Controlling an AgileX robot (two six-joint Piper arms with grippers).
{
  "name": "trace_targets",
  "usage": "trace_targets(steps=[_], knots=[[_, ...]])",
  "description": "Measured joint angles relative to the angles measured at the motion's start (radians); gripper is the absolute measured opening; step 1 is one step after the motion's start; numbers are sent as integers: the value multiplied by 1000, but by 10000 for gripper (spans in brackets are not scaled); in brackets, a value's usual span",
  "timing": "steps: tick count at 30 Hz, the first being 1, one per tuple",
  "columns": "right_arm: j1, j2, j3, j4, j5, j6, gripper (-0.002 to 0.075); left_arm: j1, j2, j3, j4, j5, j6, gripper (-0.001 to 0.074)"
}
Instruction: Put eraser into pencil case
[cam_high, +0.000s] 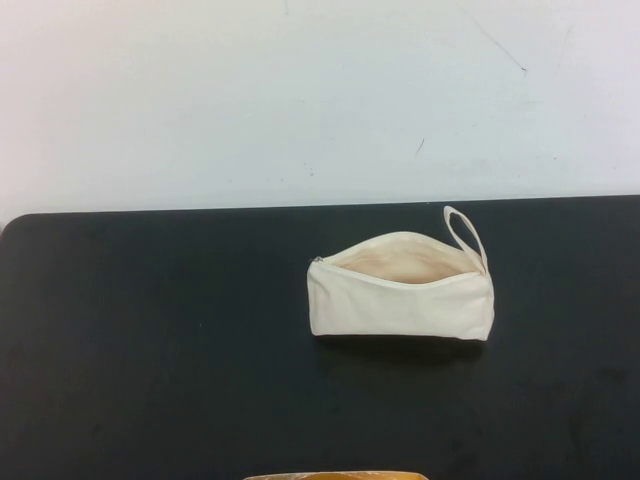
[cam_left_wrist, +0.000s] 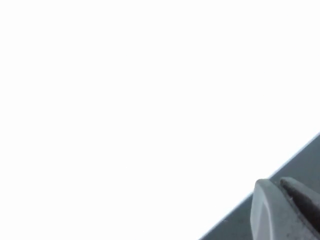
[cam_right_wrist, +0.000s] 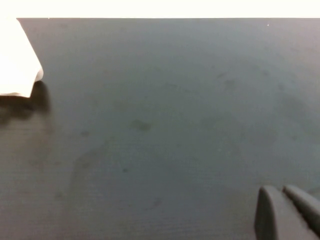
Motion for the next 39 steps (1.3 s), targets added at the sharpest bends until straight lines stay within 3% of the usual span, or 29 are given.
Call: trace_targets(steps=[9, 20, 26, 32, 39], knots=[[0, 0, 0, 0, 0, 0, -1, -32, -250, 328, 225, 0, -125, 0], [0, 0, 0, 0, 0, 0, -1, -38, -605, 887, 248, -79, -394, 0], [0, 0, 0, 0, 0, 0, -1, -38, -679, 1129, 240, -135, -450, -1], [0, 0, 0, 0, 0, 0, -1, -38, -682, 1290, 237, -137, -452, -1], [0, 0, 0, 0, 0, 0, -1, -38, -693, 1337, 222, -33, -534, -1]])
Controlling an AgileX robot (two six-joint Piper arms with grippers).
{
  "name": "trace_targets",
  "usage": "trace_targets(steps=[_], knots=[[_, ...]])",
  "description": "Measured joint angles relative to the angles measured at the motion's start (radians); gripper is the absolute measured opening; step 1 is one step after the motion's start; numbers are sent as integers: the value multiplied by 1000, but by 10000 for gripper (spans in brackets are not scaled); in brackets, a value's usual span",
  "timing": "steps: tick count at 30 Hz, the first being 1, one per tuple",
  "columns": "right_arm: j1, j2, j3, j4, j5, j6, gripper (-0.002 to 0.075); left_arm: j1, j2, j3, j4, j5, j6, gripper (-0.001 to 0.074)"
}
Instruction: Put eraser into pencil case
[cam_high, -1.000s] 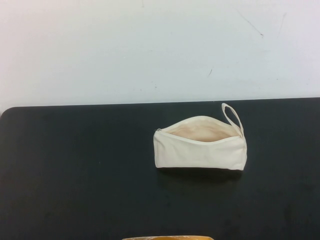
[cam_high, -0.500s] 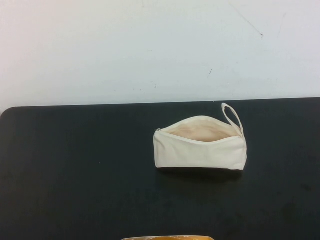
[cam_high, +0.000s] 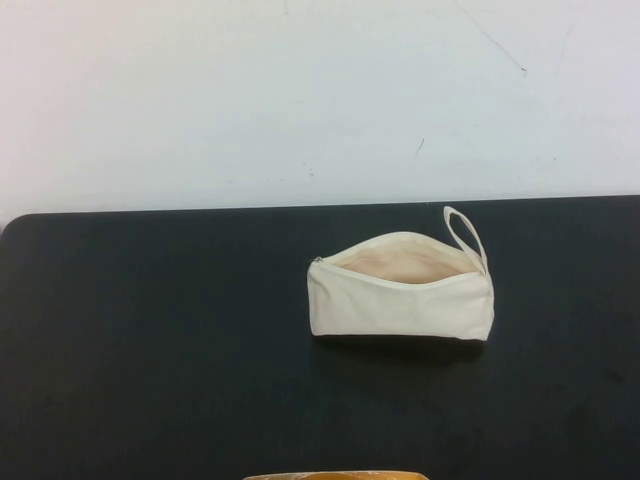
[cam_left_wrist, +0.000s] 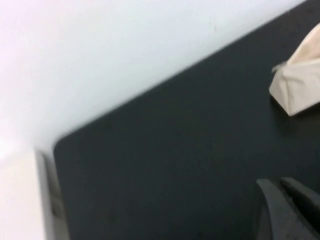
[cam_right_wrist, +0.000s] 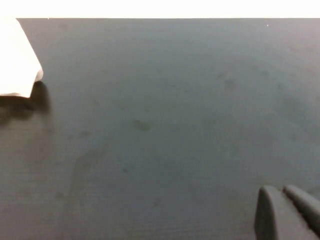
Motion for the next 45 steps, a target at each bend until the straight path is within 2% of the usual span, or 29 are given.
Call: trace_targets(steps=[3, 5, 9, 12, 13, 16, 22, 26, 29, 33, 40, 45], knots=[[0, 0, 0, 0, 0, 0, -1, 25, -39, 52, -48, 5, -64, -1], [0, 0, 0, 0, 0, 0, -1, 79, -83, 102, -92, 7, -102, -1], [0, 0, 0, 0, 0, 0, -1, 244, -216, 224, -184, -101, -125, -1], [0, 0, 0, 0, 0, 0, -1, 379, -377, 328, -247, -250, -88, -1], [0, 0, 0, 0, 0, 0, -1, 479, -489, 405, -298, -366, -17, -1], [0, 0, 0, 0, 0, 0, -1, 632, -622, 524, -409, -545, 162, -1], [0, 0, 0, 0, 0, 0, -1, 881, -729, 731, -752, -771, 629, -1], [0, 0, 0, 0, 0, 0, -1, 1015, -729, 851, -874, -853, 719, -1], [0, 0, 0, 0, 0, 0, -1, 1065, -729, 949, -894, -930, 687, -1], [0, 0, 0, 0, 0, 0, -1, 1081, -729, 1058, -899, -1058, 635, -1], [0, 0, 0, 0, 0, 0, -1, 1083, -729, 1071, -868, -938, 534, -1], [0, -1, 0, 0, 0, 0, -1, 1083, -729, 1071, -801, -931, 466, -1]])
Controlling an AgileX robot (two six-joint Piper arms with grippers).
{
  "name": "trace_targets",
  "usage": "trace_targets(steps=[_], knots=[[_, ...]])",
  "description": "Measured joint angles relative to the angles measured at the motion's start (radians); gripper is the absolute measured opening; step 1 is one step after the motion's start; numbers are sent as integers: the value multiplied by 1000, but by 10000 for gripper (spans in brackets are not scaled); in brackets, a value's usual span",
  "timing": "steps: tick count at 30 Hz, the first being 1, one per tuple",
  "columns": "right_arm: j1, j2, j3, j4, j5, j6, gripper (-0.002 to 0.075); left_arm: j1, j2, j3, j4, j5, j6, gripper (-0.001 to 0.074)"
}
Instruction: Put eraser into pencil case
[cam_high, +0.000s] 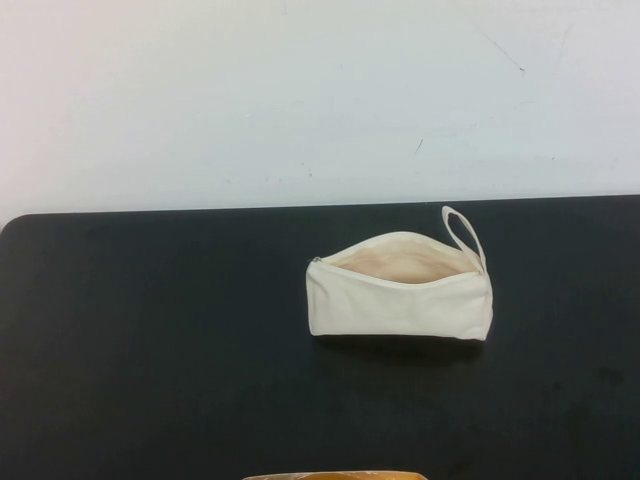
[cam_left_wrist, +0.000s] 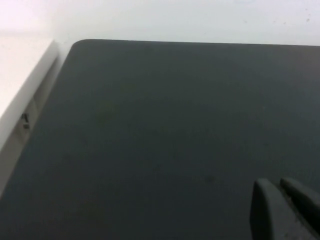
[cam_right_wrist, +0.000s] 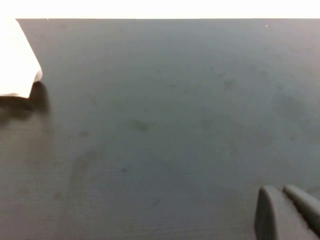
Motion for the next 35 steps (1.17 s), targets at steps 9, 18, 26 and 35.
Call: trace_targets(steps=[9, 18, 26, 35], knots=[[0, 0, 0, 0, 0, 0, -1, 1, 0, 0, 39, 5, -10, -1], [0, 0, 0, 0, 0, 0, -1, 1, 0, -4, 39, 26, -12, -1], [0, 0, 0, 0, 0, 0, -1, 0, 0, -4, 39, 28, -12, -1], [0, 0, 0, 0, 0, 0, -1, -8, 0, -4, 39, 28, -13, -1]])
